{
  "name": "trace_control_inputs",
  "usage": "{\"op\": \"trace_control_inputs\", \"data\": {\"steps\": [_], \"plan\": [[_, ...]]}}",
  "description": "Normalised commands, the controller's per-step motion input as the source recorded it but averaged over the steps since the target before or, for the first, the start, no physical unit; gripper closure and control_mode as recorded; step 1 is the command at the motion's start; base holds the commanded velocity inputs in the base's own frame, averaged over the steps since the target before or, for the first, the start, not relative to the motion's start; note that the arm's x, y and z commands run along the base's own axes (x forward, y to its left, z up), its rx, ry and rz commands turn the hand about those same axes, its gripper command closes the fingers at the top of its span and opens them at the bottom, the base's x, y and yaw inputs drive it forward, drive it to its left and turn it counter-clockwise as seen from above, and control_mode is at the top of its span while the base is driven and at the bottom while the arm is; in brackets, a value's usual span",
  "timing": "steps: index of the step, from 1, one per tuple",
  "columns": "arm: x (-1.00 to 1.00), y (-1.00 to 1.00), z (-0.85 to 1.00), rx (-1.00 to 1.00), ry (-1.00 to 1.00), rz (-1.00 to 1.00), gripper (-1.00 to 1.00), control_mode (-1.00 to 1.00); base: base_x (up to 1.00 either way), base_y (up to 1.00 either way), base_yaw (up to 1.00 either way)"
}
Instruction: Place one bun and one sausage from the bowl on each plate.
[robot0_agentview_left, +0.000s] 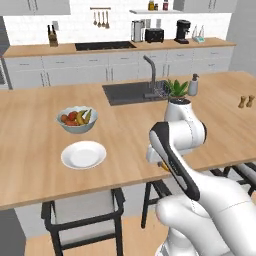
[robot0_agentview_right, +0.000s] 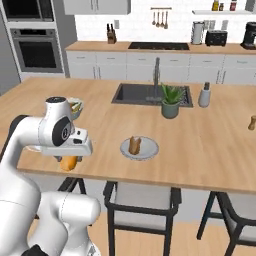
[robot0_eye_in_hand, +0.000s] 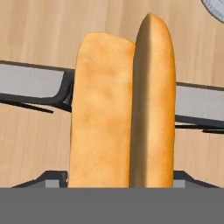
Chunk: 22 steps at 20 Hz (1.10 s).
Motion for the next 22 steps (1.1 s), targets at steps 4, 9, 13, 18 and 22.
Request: {"op": "trace_control_inputs", "data": {"steps": [4,9,13,18,22], "plan": [[0.00,0.00,0.00,0.00,0.00,0.00,1.00,1.00,0.04,1.00,-0.03],[0.00,0.00,0.00,0.00,0.00,0.00,1.00,1.00,0.19,0.98,-0.08],[0.00,0.00,0.00,0.00,0.00,0.00,1.00,1.00,0.58,0.27,-0.03],[0.00,0.00,0.00,0.00,0.00,0.00,1.00,1.00,0.43,0.24,0.00],[0.61,0.46,0.00,0.00,-0.01,0.00,1.00,-1.00,0.15,0.13,0.00]]}}
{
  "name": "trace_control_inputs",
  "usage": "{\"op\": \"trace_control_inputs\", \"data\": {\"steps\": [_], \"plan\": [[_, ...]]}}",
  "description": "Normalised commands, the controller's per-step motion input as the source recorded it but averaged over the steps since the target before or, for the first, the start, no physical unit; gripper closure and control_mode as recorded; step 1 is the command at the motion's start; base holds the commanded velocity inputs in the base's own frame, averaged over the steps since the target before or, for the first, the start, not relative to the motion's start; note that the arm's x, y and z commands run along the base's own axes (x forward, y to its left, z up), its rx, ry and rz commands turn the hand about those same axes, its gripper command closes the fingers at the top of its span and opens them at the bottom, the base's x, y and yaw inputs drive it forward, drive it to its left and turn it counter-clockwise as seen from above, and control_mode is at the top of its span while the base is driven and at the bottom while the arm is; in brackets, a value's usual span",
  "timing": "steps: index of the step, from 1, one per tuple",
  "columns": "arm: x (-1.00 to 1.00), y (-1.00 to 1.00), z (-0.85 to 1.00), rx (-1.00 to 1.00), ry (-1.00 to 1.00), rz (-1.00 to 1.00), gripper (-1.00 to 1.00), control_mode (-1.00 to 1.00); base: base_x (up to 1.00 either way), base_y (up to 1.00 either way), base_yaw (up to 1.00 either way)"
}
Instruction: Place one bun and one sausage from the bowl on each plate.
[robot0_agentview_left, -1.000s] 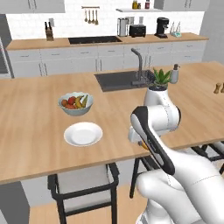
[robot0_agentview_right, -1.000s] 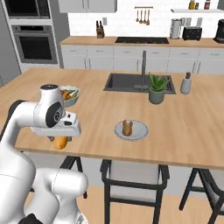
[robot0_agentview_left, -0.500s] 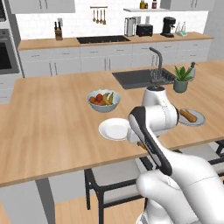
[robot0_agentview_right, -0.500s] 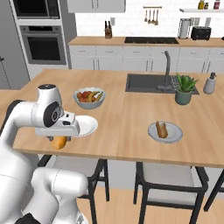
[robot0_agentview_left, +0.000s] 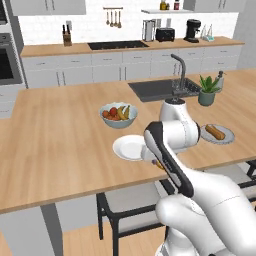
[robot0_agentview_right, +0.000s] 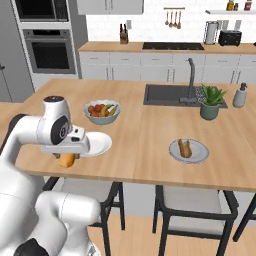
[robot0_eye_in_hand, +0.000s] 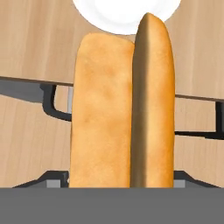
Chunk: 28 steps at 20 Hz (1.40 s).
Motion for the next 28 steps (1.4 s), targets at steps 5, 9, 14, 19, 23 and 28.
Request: {"op": "trace_control_inputs", "data": {"steps": [5,9,14,19,23,28], "plan": [[1.00,0.52,0.00,-0.01,0.03,0.04,1.00,-1.00,0.00,0.00,0.00],[1.00,0.55,0.00,-0.02,0.10,0.00,1.00,-1.00,0.00,0.00,0.00],[1.00,0.25,-0.20,-0.01,0.27,0.00,1.00,-1.00,0.00,0.00,0.00],[1.00,0.00,-0.48,0.00,0.19,0.00,1.00,-1.00,0.00,0.00,0.00],[0.86,0.00,-0.57,-0.06,0.20,0.00,1.00,-1.00,0.00,0.00,0.00],[0.41,0.00,-0.37,-0.01,0.00,0.00,1.00,-1.00,0.00,0.00,0.00]]}}
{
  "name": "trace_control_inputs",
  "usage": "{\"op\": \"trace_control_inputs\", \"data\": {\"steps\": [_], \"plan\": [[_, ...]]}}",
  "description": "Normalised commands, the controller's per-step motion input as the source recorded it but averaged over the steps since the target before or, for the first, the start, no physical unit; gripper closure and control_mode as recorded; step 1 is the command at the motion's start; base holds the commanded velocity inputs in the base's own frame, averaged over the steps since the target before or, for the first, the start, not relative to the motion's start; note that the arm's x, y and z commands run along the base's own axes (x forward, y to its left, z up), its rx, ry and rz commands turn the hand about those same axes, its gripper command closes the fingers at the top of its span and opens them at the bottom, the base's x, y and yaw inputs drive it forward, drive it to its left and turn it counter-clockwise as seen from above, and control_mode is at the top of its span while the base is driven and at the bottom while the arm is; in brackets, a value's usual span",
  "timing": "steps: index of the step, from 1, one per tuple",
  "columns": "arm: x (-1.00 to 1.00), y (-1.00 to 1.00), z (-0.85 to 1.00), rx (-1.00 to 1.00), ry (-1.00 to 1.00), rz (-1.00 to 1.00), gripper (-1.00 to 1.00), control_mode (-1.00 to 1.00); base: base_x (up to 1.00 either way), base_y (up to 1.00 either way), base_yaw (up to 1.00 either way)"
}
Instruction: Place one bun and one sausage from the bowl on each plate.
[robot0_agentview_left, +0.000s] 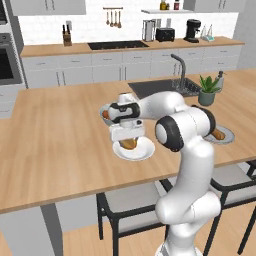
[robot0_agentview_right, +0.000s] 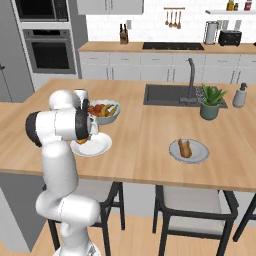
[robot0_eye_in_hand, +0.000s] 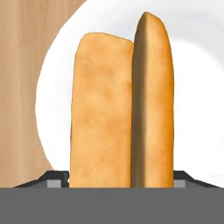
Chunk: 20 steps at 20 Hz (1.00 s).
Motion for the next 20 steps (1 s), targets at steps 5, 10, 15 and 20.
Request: {"op": "trace_control_inputs", "data": {"steps": [5,10,15,20], "plan": [[0.04,0.00,-0.46,-0.02,-0.13,0.00,1.00,-1.00,0.00,0.00,0.00],[0.15,0.00,-0.40,-0.01,-0.30,0.00,1.00,-1.00,0.00,0.00,0.00],[0.00,0.00,-0.11,0.00,-0.12,0.00,-1.00,-1.00,0.00,0.00,0.00],[0.00,0.00,0.02,0.00,0.00,0.00,-1.00,-1.00,0.00,0.00,0.00]]}}
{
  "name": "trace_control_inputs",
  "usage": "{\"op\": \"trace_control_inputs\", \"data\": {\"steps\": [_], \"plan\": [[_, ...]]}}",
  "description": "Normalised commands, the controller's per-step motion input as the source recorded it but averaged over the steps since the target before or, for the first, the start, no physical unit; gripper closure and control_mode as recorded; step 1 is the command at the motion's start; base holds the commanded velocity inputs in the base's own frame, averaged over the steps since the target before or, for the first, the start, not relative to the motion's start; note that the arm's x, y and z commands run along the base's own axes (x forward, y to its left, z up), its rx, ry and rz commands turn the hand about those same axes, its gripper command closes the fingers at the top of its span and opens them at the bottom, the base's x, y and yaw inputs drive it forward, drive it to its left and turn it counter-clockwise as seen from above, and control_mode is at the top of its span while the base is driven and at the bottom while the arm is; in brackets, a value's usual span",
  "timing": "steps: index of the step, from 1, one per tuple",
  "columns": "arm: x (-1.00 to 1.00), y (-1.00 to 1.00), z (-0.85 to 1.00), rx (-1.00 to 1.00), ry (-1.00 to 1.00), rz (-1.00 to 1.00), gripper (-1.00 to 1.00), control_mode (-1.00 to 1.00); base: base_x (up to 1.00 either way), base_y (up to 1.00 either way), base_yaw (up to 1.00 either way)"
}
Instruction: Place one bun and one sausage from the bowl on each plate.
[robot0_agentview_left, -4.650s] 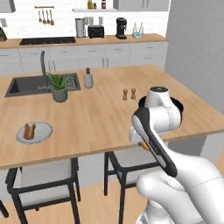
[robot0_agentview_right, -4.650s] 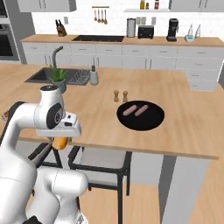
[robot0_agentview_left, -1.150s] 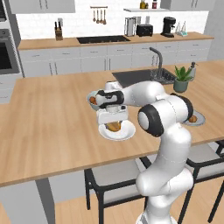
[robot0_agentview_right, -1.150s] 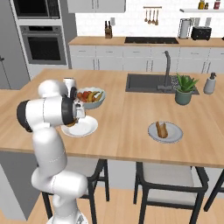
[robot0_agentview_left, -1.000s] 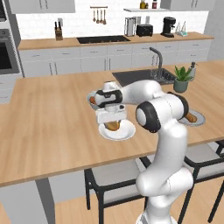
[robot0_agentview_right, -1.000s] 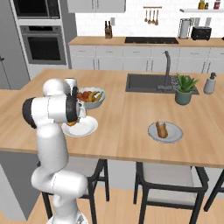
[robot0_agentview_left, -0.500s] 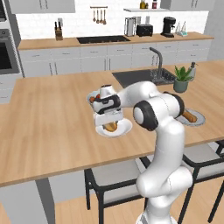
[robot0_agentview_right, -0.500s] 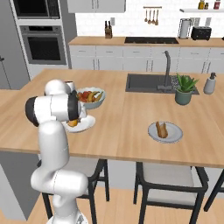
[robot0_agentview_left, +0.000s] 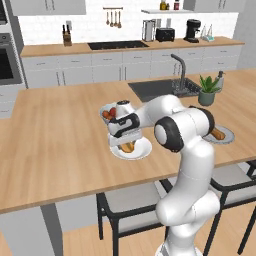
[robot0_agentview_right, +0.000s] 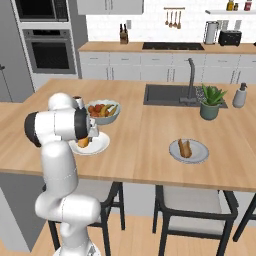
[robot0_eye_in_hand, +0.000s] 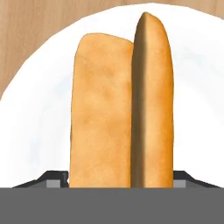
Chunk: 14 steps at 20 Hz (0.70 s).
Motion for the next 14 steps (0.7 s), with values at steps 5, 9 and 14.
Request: {"op": "trace_control_inputs", "data": {"steps": [5,9,14], "plan": [[-0.11,0.00,0.39,-0.02,0.03,0.00,-1.00,-1.00,0.00,0.00,0.00],[-0.19,0.00,0.49,0.00,0.05,0.00,-1.00,-1.00,0.00,0.00,0.00],[-0.54,-0.39,0.45,0.00,0.05,-0.05,-1.00,-1.00,0.00,0.00,0.00]]}}
